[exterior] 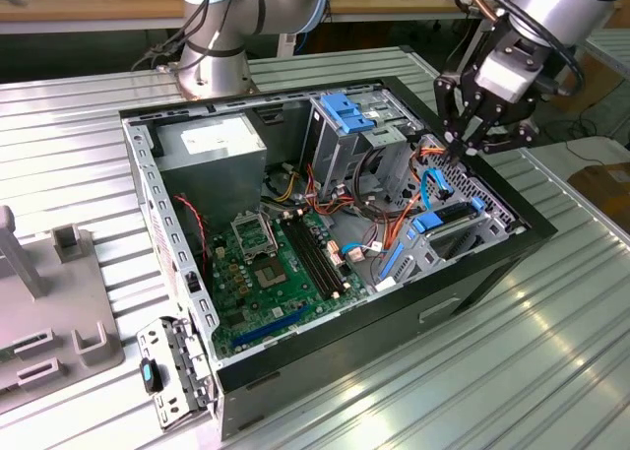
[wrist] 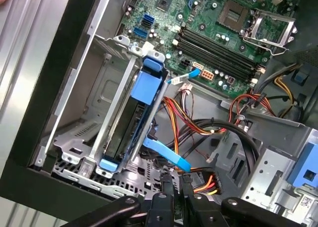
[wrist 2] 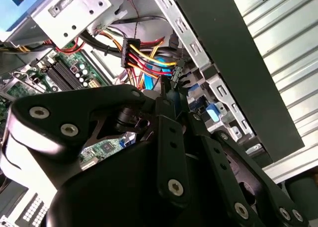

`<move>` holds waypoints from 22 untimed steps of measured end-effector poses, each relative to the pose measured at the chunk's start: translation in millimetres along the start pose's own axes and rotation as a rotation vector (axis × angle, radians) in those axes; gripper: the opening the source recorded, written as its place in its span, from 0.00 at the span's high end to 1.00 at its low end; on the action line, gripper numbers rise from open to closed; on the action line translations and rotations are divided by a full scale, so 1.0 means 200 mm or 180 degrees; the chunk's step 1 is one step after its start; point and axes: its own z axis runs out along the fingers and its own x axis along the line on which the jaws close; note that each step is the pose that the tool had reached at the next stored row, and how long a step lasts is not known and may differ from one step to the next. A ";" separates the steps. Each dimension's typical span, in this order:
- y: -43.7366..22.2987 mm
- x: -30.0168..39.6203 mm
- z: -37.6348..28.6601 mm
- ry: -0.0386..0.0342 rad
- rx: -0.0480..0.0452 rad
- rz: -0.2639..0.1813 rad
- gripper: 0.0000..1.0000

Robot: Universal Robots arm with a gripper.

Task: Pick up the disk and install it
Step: 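Insert the first disk wire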

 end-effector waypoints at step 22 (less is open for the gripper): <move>0.068 0.041 0.009 0.0054 0.0115 0.0107 0.82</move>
